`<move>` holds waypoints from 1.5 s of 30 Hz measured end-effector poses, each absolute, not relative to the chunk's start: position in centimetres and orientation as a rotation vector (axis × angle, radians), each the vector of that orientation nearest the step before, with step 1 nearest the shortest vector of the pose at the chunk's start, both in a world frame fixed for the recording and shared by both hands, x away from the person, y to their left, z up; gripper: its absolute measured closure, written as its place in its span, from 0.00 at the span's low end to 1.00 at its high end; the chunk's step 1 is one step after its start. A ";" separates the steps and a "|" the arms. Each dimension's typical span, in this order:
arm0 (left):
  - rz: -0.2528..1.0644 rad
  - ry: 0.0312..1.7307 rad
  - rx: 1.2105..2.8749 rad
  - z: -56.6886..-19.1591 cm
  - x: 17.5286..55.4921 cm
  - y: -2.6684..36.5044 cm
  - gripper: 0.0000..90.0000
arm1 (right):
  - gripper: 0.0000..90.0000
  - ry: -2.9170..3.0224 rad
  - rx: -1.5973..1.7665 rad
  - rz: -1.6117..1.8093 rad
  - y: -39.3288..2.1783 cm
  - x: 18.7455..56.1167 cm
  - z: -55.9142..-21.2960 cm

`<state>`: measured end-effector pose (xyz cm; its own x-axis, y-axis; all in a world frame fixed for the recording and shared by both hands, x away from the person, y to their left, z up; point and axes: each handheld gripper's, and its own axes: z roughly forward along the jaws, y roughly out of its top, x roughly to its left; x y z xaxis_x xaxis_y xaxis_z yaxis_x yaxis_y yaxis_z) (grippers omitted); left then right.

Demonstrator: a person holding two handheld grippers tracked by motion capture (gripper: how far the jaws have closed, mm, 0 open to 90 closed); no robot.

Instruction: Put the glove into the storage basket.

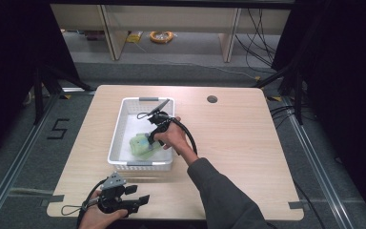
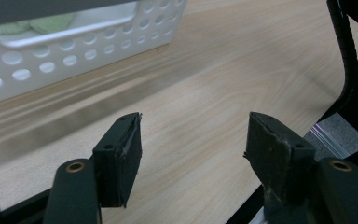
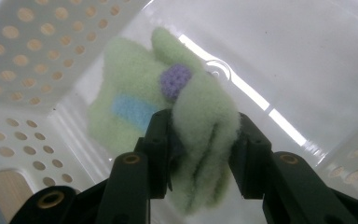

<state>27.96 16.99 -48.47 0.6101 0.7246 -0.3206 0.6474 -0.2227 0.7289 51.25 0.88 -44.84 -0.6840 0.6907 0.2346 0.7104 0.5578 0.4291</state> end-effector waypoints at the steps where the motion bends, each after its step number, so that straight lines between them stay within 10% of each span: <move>1: 0.110 1.093 1.931 -48.5 28.0 16.9 0.39 | 0.70 -2.744 -1.234 -0.778 0.9 51.3 -44.9; 45: 0.159 1.095 1.936 -49.1 28.0 16.8 0.30 | 0.46 -2.805 -1.212 -0.958 -2.1 50.2 -40.7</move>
